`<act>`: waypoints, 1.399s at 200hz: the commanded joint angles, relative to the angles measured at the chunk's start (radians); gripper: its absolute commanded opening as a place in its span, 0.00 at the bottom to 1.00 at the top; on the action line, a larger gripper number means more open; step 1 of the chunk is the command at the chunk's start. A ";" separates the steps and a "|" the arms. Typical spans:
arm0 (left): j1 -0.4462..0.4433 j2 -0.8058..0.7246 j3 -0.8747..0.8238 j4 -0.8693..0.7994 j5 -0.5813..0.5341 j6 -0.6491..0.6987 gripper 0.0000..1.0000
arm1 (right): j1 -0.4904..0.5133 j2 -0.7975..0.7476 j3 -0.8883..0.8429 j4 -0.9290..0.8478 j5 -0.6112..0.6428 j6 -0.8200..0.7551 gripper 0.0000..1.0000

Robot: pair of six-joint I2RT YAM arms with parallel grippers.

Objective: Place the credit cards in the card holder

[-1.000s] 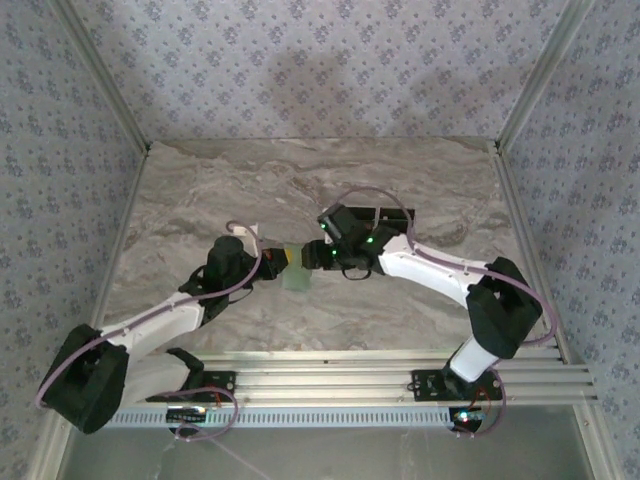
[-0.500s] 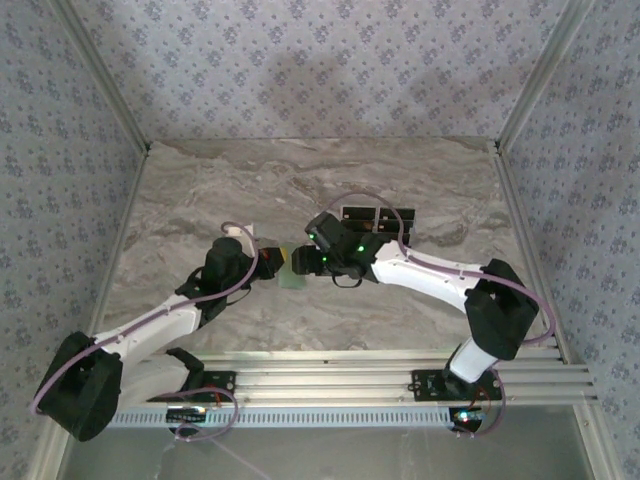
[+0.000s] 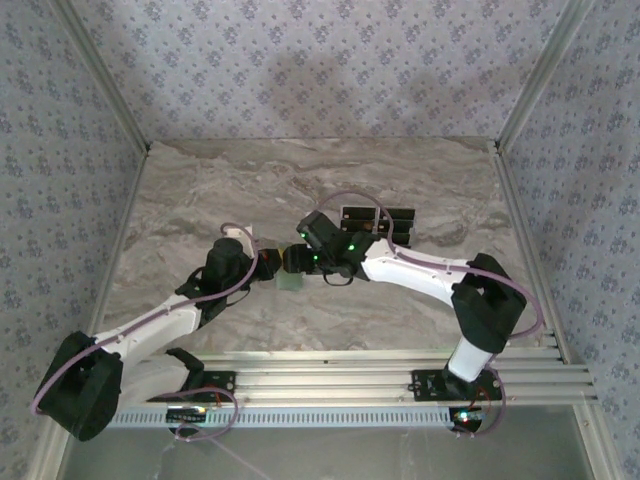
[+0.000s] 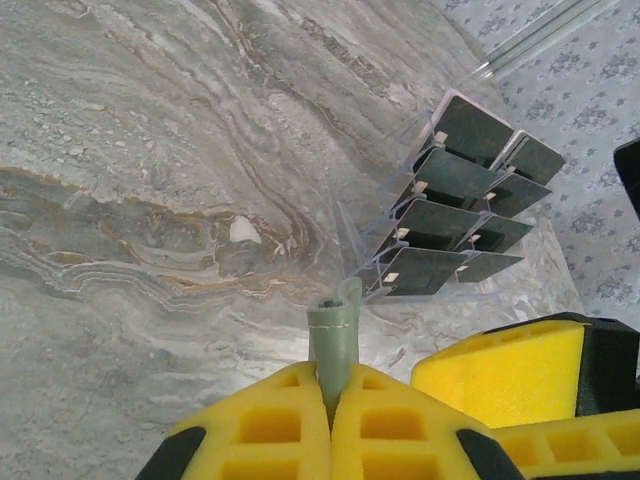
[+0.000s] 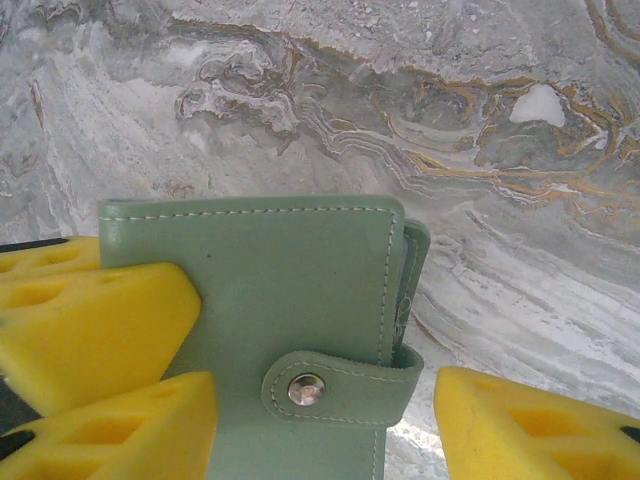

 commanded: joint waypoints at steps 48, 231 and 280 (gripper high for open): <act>-0.008 -0.009 0.033 0.048 0.015 -0.022 0.00 | 0.005 0.007 -0.075 0.052 -0.014 0.036 0.58; -0.013 -0.015 0.024 0.050 0.003 -0.033 0.00 | -0.043 -0.030 -0.145 0.008 0.058 0.017 0.00; -0.014 -0.006 0.008 0.050 -0.005 -0.033 0.00 | -0.066 -0.080 -0.170 -0.006 0.045 -0.016 0.00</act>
